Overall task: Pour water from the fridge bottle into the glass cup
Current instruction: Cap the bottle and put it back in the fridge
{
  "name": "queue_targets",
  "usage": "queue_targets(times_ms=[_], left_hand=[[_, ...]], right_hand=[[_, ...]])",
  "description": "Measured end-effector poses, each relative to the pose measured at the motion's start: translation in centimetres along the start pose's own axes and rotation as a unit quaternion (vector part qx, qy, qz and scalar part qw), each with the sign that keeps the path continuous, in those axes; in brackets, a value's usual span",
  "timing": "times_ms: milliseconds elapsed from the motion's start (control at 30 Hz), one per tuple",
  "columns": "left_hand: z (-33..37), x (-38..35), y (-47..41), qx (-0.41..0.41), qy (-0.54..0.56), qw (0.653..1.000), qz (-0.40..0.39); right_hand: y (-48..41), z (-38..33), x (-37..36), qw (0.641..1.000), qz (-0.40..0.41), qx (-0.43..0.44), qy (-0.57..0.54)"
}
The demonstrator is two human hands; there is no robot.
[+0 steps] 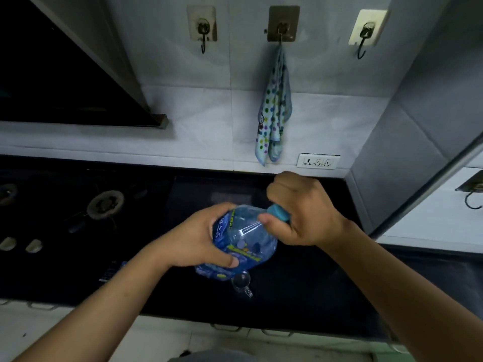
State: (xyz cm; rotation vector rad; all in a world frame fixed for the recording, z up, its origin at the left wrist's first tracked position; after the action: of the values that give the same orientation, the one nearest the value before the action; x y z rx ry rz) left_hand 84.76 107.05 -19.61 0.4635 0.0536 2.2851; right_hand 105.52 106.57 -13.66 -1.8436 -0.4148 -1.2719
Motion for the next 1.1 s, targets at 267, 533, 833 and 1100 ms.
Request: queue_targets(times_ms=[267, 533, 833, 1100], left_hand=[[0.1, -1.5, -0.6, 0.034, -0.096, 0.982, 0.156], [0.6, -0.8, -0.2, 0.018, -0.012, 1.0, 0.009], [-0.5, -2.7, 0.6, 0.053, -0.039, 0.99, 0.125], [-1.5, -1.2, 4.0, 0.059, -0.015, 0.969, 0.239]], right_hand=[[-0.4, 1.9, -2.0, 0.915, -0.104, -0.388, 0.021], [-0.4, 0.2, 0.5, 0.997, 0.034, -0.072, -0.027], [-0.3, 0.7, -2.3, 0.959, 0.013, -0.274, -0.075], [-1.7, -2.3, -6.0, 0.889, 0.069, -0.258, -0.372]])
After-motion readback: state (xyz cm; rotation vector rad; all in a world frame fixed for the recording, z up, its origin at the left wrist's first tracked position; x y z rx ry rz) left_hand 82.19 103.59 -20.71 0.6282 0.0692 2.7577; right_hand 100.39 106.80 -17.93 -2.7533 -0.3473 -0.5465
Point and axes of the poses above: each hand's wrist, its own y-axis away from the middle knuckle, its own x-axis out of the back of the hand, z = x × y, the point moved 3 cm from there along -y, towards the middle knuckle, and after that the axes turned 12 degrees about -z, right-handed, at the moved point
